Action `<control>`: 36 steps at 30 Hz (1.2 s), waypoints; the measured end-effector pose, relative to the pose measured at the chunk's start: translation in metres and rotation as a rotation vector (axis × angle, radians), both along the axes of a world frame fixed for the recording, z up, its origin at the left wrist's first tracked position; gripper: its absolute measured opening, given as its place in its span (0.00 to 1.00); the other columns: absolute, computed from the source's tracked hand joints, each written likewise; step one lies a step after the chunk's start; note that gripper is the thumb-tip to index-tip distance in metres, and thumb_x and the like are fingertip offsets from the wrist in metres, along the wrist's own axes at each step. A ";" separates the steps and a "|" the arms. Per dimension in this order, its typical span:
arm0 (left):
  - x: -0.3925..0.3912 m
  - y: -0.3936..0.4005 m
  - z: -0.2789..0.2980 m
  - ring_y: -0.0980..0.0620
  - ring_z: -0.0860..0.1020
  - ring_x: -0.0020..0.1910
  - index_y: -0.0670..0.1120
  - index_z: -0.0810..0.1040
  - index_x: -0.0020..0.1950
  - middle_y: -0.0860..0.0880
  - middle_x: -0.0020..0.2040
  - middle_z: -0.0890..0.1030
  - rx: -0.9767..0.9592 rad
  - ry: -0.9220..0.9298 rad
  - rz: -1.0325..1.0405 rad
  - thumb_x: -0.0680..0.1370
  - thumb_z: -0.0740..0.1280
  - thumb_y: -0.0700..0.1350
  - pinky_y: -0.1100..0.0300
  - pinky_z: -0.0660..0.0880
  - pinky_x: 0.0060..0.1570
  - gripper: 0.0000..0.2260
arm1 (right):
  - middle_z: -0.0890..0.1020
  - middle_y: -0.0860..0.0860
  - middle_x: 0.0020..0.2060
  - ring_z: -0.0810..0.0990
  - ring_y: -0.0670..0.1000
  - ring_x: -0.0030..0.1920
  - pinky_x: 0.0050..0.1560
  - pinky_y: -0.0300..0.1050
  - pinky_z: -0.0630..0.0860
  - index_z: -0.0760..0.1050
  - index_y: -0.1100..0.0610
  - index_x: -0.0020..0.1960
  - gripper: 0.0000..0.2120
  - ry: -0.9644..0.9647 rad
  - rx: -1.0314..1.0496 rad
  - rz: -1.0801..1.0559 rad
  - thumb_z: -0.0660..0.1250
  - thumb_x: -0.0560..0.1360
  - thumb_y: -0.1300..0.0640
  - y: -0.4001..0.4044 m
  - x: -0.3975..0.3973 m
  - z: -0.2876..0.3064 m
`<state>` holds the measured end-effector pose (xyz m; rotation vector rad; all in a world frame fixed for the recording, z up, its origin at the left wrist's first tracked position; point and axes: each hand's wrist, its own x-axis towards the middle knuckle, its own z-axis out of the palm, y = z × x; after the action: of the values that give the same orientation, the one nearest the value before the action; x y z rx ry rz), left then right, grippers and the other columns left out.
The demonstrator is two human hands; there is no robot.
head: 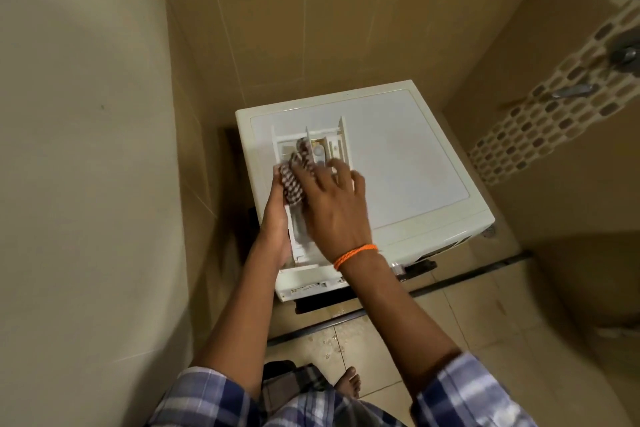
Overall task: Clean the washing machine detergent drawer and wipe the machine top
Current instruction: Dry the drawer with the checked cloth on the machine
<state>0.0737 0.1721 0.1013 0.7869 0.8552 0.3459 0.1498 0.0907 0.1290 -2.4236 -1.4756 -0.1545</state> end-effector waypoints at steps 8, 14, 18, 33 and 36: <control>-0.007 -0.001 -0.015 0.44 0.83 0.68 0.53 0.79 0.75 0.45 0.69 0.84 0.083 0.139 0.052 0.72 0.64 0.81 0.39 0.75 0.73 0.42 | 0.82 0.48 0.49 0.73 0.59 0.58 0.54 0.58 0.65 0.79 0.49 0.56 0.16 0.149 -0.189 0.110 0.59 0.73 0.48 -0.022 -0.019 -0.028; 0.000 0.016 -0.001 0.48 0.67 0.82 0.59 0.63 0.86 0.53 0.85 0.66 0.265 0.219 0.147 0.65 0.55 0.88 0.41 0.64 0.82 0.55 | 0.82 0.47 0.46 0.79 0.55 0.53 0.54 0.53 0.78 0.84 0.56 0.58 0.18 0.928 0.274 -0.039 0.62 0.73 0.56 -0.046 0.019 -0.012; 0.002 -0.001 0.019 0.49 0.68 0.80 0.53 0.66 0.84 0.55 0.80 0.70 0.306 0.195 0.150 0.80 0.54 0.72 0.50 0.63 0.81 0.37 | 0.76 0.52 0.57 0.73 0.53 0.57 0.54 0.48 0.73 0.75 0.57 0.68 0.20 0.655 0.385 -0.147 0.63 0.77 0.57 -0.041 -0.007 -0.013; 0.006 0.006 0.024 0.58 0.63 0.79 0.52 0.60 0.87 0.59 0.82 0.65 0.420 0.222 0.092 0.83 0.54 0.69 0.57 0.62 0.77 0.36 | 0.79 0.54 0.60 0.79 0.60 0.50 0.35 0.51 0.81 0.80 0.54 0.58 0.15 0.163 -0.057 0.037 0.77 0.73 0.60 -0.083 0.049 -0.048; 0.010 -0.004 0.026 0.62 0.65 0.72 0.54 0.66 0.84 0.62 0.74 0.68 0.431 0.207 0.102 0.86 0.54 0.63 0.60 0.62 0.71 0.27 | 0.79 0.55 0.51 0.77 0.59 0.44 0.36 0.50 0.78 0.81 0.55 0.60 0.18 0.164 0.001 -0.039 0.72 0.70 0.63 -0.071 0.028 -0.039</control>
<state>0.0832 0.1685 0.1275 1.1959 1.0332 0.5568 0.1775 0.0199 0.0898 -2.4015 -1.3562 0.0347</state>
